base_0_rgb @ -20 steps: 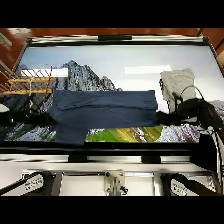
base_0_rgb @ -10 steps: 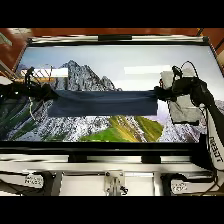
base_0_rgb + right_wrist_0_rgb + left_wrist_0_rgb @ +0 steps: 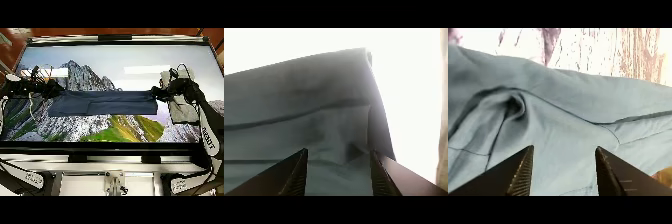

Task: Fold the shirts.

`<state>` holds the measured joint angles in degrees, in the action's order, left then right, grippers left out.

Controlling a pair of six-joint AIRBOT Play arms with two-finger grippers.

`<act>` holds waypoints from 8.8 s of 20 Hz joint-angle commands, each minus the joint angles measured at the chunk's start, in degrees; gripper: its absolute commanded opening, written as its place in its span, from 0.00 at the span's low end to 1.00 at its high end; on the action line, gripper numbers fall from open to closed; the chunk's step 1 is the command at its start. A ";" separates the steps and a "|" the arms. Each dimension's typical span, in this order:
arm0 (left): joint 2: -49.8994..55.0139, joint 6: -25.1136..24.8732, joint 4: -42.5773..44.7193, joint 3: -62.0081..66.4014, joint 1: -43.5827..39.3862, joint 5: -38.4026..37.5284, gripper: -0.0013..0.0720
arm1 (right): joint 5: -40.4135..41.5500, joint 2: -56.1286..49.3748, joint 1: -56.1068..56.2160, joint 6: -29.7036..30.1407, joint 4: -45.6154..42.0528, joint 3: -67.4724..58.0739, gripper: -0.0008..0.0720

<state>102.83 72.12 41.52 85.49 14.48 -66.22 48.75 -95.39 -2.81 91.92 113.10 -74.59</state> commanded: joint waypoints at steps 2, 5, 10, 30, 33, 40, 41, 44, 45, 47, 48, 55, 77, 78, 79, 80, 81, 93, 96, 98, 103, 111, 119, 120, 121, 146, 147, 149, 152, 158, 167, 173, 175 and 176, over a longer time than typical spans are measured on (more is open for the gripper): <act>0.00 0.37 -0.22 1.92 0.13 -5.01 0.65 | 3.15 1.14 -2.56 -0.28 -0.09 -0.09 0.96; -1.22 0.37 -0.24 2.12 -0.13 -6.34 0.64 | 2.67 -0.44 -3.56 -0.98 1.95 -0.09 0.95; -3.39 -2.45 -0.92 2.12 -1.62 -6.73 0.64 | 1.77 -4.87 -3.43 -0.94 7.93 -0.09 0.94; -5.62 -5.42 -1.22 2.27 -17.70 -3.82 0.06 | 12.59 19.30 -1.01 9.20 9.77 -0.46 0.10; -5.62 -4.24 -1.25 1.40 -21.90 -2.45 0.06 | 16.52 23.91 -1.01 5.68 9.75 -0.46 0.10; -5.60 -6.47 -1.31 -5.70 -33.55 4.50 0.06 | 23.08 33.48 -1.01 -1.53 9.60 -0.46 0.10; -5.55 -6.47 -1.40 -5.66 -35.15 5.55 0.06 | 23.87 34.40 -1.01 -1.60 9.60 -0.46 0.10; -5.40 -5.95 -3.50 -5.64 -39.30 12.41 0.06 | 26.51 36.63 -1.01 -3.67 9.60 -0.46 0.10; -5.11 -5.18 -4.37 -5.64 -40.65 15.10 0.06 | 26.99 37.24 -1.01 -4.42 9.62 -0.46 0.10; -3.76 -4.52 -7.76 -5.64 -43.17 18.95 0.06 | 27.82 38.62 -1.01 -5.60 9.88 -0.46 0.10; -2.67 -4.35 -9.92 -5.62 -44.44 20.13 0.06 | 27.78 39.39 -1.01 -6.19 9.86 -0.46 0.10; 3.39 -2.91 -17.55 -2.23 -50.73 25.53 0.06 | 27.56 43.47 -1.01 -8.33 10.64 -0.46 0.11; -35.10 6.60 14.64 -1.38 -7.61 6.01 0.06 | -21.66 8.66 34.82 -9.51 25.44 -0.46 0.10; -35.08 6.60 14.64 -1.38 -7.74 5.57 0.06 | -23.82 6.75 35.63 -10.56 26.49 -0.46 0.10; -35.10 6.60 14.60 -1.38 -7.82 5.51 0.06 | -25.57 5.31 36.33 -11.19 27.85 -0.46 0.10; -35.08 6.60 14.62 -1.38 -7.91 5.55 0.06 | -27.06 4.02 37.09 -11.61 28.89 -0.46 0.10; -35.08 6.60 14.62 -1.38 -7.91 5.57 0.06 | -28.20 3.02 37.83 -12.44 29.57 -0.46 0.10; -35.08 6.43 14.62 -1.38 -7.91 5.57 0.06 | -31.98 -1.88 42.64 -20.11 30.42 -5.88 0.12; -35.08 6.43 14.62 -1.38 -7.91 5.51 0.06 | -31.17 -3.61 43.45 -19.37 30.32 -5.88 0.77; -35.08 6.43 14.60 -1.38 -7.91 5.51 0.06 | -27.87 -2.54 42.05 -16.02 29.73 -5.88 0.77; -35.08 6.40 14.62 -1.38 -7.91 5.53 0.06 | -3.45 4.00 30.25 -15.21 8.96 -5.88 0.88; -35.08 6.43 14.58 -1.38 -7.96 5.53 0.06 | 13.51 1.27 15.67 -9.38 5.64 -0.61 0.93; -35.08 6.43 14.08 -1.36 -8.09 6.25 0.06 | 12.48 -7.56 16.39 -4.42 15.87 -0.57 0.93; -35.08 6.43 13.97 -1.36 -8.09 6.45 0.06 | 12.00 -7.98 16.76 -4.39 16.26 -0.57 0.93; -35.10 6.45 13.97 -1.36 -8.11 6.71 0.06 | 11.13 -8.13 17.27 -3.91 16.98 -0.57 0.90; -35.08 6.40 13.99 -1.38 -8.11 5.51 0.06 | 12.83 11.91 -2.69 -6.12 14.93 -33.48 0.10; -35.08 6.40 13.99 -1.38 -8.11 5.53 0.06 | 10.08 11.56 -2.67 -6.12 13.20 -33.48 0.10; -35.08 6.40 13.99 -1.38 -8.11 5.51 0.06 | 3.17 10.10 -2.67 -6.16 12.76 -33.48 0.10; -35.08 6.40 13.99 -1.38 -8.11 5.53 0.06 | -9.88 6.34 -2.67 -6.23 15.56 -33.51 0.10; -35.08 6.43 13.99 -1.38 -8.76 5.53 0.06 | -41.20 1.55 -3.13 -3.78 16.68 -33.51 0.10; -35.12 6.38 13.99 -1.36 -12.76 5.53 0.06 | -6.97 3.48 -15.02 -0.15 7.52 -33.51 0.10; -35.12 5.51 13.99 -1.36 -13.09 5.46 0.06 | 20.35 11.80 -19.21 -4.48 2.43 -33.51 0.10; -35.12 5.49 13.99 -1.38 -13.09 5.49 0.06 | 26.49 14.10 -19.21 -6.99 -1.73 -33.51 0.10; -35.12 5.49 13.99 -1.38 -13.09 5.51 0.06 | 29.46 14.75 -19.21 -7.85 -3.43 -33.48 0.10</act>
<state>67.72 77.80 55.48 84.09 1.45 -60.73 65.71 -83.46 -21.34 87.00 115.20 -108.09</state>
